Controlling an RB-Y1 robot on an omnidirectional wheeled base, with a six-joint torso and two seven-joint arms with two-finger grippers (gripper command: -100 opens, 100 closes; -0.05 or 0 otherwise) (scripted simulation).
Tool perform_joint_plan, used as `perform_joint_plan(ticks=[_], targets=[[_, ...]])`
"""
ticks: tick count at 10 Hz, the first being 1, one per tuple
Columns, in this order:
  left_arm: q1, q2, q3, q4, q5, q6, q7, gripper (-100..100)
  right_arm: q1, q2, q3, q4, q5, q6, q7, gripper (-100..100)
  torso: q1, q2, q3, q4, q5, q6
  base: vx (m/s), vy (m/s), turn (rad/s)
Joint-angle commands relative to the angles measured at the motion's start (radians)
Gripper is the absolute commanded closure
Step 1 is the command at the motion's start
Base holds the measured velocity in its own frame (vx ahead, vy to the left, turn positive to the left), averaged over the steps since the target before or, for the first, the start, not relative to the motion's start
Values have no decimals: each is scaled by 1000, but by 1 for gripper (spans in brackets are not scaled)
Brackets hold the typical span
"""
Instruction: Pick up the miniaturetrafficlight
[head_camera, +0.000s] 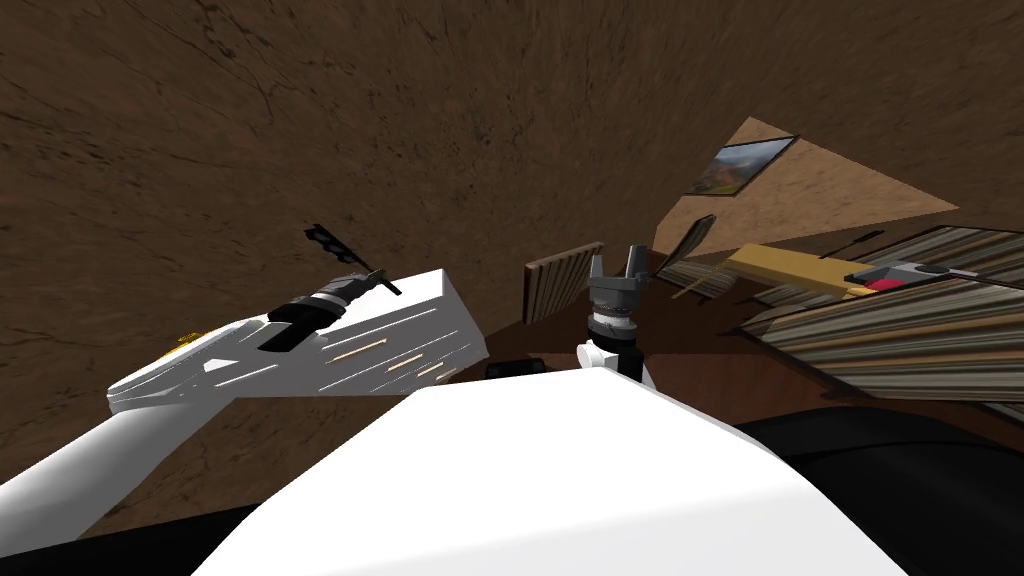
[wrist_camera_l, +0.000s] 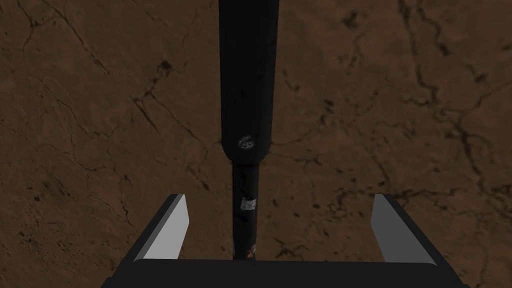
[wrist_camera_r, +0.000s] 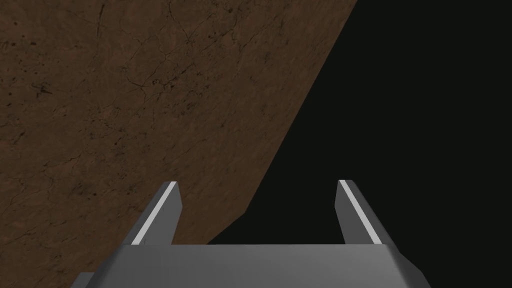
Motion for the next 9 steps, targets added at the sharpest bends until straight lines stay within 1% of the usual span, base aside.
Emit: perform_joint_plan(ticks=[1,2,3,4,5,6,7,8,9], targets=[[-12,3,-4,44,1,3,1,-100,0,0,0,0,0,0,0,0,0,0,0,0,0,0,17,0,-5],[-59,9,-52,86,-14,-49,6,-100,0,0,0,0,0,0,0,0,0,-1,0,0,0,0,-139,-40,-284],[-82,9,-74,117,-14,-49,6,-100,0,0,0,0,0,0,0,0,-3,6,3,1,-1,2,-176,-34,-168],[-114,9,-84,142,-14,-49,6,-100,0,0,0,0,0,0,0,0,-3,9,5,2,-1,0,-66,-9,26],[-146,9,-84,172,-14,-49,6,-100,0,0,0,0,0,0,0,0,-1,6,4,2,0,0,11,0,28],[-146,9,-84,213,-14,-49,6,-100,0,0,0,0,0,0,0,0,0,2,1,1,0,0,29,2,-6],[-190,15,-133,242,-29,-100,11,-100,0,0,0,0,0,0,0,0,0,0,0,0,0,0,-107,-2,-273],[-214,15,-156,273,-29,-100,11,-100,0,0,0,0,0,0,0,0,0,5,2,1,0,2,-143,-13,-189],[-256,15,-164,314,-29,-100,11,-100,0,0,0,0,0,0,0,0,-1,7,4,2,0,0,-70,-31,14]])
